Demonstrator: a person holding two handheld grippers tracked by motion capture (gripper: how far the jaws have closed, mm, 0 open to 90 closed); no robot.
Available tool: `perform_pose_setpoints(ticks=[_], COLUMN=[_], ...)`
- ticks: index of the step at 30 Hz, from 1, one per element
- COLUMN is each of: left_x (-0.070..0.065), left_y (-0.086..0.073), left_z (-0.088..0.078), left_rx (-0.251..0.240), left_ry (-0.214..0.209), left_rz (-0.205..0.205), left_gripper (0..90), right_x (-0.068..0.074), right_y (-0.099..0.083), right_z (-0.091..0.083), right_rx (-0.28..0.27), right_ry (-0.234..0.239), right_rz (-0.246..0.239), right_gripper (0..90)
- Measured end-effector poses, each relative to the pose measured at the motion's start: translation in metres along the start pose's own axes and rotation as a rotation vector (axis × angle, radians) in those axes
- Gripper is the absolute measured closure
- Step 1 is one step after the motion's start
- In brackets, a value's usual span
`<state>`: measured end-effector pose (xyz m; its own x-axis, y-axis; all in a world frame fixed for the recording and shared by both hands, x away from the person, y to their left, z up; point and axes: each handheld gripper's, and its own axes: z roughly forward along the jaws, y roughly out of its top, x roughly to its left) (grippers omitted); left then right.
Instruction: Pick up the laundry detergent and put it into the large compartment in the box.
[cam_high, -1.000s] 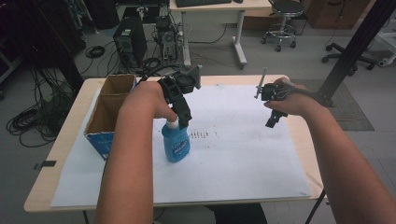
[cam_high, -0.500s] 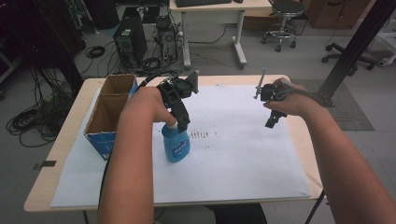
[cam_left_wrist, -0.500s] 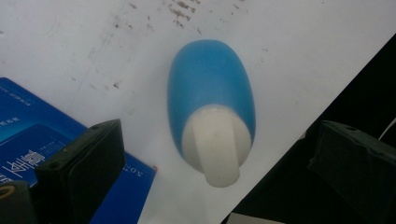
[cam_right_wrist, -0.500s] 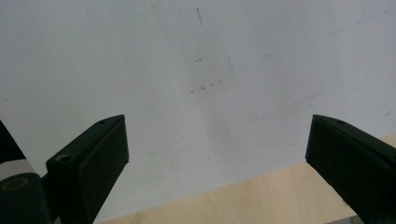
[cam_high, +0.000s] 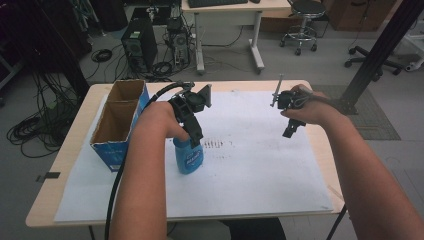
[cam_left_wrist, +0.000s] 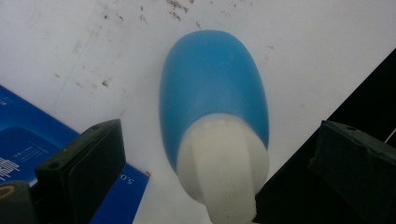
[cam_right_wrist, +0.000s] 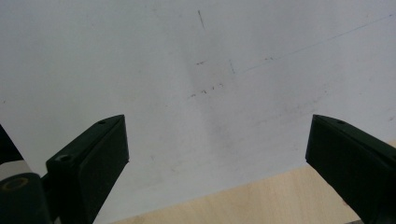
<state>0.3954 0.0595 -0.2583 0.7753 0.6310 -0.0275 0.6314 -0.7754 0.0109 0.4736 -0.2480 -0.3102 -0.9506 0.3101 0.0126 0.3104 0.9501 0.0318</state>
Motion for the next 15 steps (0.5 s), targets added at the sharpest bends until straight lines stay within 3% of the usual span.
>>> perform_pose_setpoints(ticks=[15], left_x=[-0.001], left_y=[0.002], left_z=[0.018], left_rx=[0.018], left_ry=[0.020], left_rz=[-0.023], left_gripper=[2.6], right_x=[0.000], right_y=[0.002], right_z=[0.005], right_rx=[0.002], right_ry=[0.007], right_rz=[-0.004], right_gripper=[5.9])
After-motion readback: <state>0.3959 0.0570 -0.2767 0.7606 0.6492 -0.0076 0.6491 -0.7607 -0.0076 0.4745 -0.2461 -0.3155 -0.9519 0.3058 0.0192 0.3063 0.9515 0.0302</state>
